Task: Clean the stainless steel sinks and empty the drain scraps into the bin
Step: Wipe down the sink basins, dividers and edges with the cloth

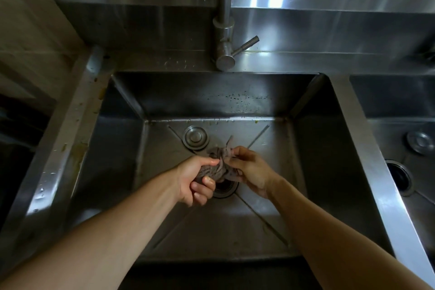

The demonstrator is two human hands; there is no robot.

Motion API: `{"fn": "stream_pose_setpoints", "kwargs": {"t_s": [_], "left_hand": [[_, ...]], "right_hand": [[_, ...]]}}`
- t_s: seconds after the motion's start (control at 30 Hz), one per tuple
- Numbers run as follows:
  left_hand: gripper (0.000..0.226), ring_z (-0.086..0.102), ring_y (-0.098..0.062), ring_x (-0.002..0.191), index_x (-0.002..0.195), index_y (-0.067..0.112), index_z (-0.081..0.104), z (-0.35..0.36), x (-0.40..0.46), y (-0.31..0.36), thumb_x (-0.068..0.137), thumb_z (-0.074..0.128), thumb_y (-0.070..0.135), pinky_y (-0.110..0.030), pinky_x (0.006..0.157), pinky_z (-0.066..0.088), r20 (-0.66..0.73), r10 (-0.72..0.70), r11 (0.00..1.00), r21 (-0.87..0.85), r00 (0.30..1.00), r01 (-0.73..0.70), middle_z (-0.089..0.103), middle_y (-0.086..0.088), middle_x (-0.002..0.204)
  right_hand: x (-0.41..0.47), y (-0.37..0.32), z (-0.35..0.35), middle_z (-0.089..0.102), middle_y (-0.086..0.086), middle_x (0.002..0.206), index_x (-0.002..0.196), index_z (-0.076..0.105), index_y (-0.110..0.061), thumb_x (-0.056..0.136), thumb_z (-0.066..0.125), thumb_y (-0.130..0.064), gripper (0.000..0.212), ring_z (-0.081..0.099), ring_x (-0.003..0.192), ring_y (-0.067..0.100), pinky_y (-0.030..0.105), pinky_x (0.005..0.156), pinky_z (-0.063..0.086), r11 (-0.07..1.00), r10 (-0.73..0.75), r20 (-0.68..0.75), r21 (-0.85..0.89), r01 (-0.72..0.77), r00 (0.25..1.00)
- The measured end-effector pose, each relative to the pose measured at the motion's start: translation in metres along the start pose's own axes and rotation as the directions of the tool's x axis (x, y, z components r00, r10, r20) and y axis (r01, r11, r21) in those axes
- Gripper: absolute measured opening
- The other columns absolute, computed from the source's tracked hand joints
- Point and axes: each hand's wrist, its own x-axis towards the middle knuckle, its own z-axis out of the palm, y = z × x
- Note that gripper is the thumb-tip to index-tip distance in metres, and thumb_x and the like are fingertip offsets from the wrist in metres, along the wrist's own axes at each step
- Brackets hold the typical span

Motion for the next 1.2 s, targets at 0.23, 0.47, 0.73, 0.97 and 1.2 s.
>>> {"fn": "stream_pose_setpoints", "kwargs": {"t_s": [0.23,0.47,0.73,0.97,1.2], "left_hand": [[0.029,0.023,-0.003,0.027,0.085,0.012,0.048,-0.006,0.003,-0.003,0.075,0.056,0.038,-0.015,0.030,0.019,0.129,-0.033,0.999,0.039,0.991,0.028,0.033,0.007,0.045],[0.022,0.025,0.000,0.030,0.085,0.014,0.050,0.003,-0.005,-0.001,0.081,0.058,0.035,-0.011,0.032,0.021,0.161,0.052,0.984,0.162,0.986,-0.079,0.040,0.008,0.048],[0.014,0.062,-0.019,0.075,0.089,0.019,0.061,0.019,0.014,-0.006,0.085,0.066,0.031,-0.027,0.065,0.047,-0.111,0.634,0.353,0.922,0.765,-0.159,0.064,-0.002,0.079],[0.041,0.061,-0.029,0.103,0.128,0.010,0.043,0.001,0.042,-0.007,0.093,0.055,0.028,-0.032,0.072,0.041,-0.110,0.775,-0.020,0.980,0.623,0.198,0.063,-0.009,0.113],[0.047,0.055,-0.033,0.115,0.137,0.009,0.036,-0.006,0.068,-0.006,0.092,0.048,0.010,-0.034,0.085,0.042,-0.033,0.736,-0.193,0.947,0.676,0.256,0.058,-0.011,0.126]], "right_hand": [[0.004,0.003,0.008,0.054,0.011,0.085,0.088,0.047,-0.012,0.092,0.046,0.003,0.015,0.056,0.070,0.021,0.026,0.045,0.049,0.976,-0.046,0.040,0.215,0.036,0.998],[0.009,-0.007,0.015,0.054,0.008,0.068,0.084,0.055,-0.011,0.094,0.054,-0.030,0.022,0.053,0.055,0.018,0.024,0.043,0.043,1.000,-0.022,0.043,-0.008,0.023,0.999],[0.026,-0.019,0.019,0.056,0.007,0.070,0.073,0.060,-0.012,0.092,0.059,-0.025,0.023,0.055,0.069,0.021,0.025,0.053,0.047,0.941,0.143,-0.189,-0.280,-0.192,0.972],[0.071,0.008,0.027,0.056,0.012,0.076,0.080,0.061,-0.005,0.090,0.056,-0.013,0.013,0.053,0.072,0.023,0.029,0.057,0.043,0.873,0.320,-0.306,-0.273,-0.405,0.896],[0.096,0.042,0.023,0.068,0.020,0.091,0.090,0.065,0.002,0.086,0.053,-0.014,0.020,0.066,0.080,0.031,0.043,0.080,0.057,0.823,0.390,-0.410,-0.247,-0.512,0.825]]}}
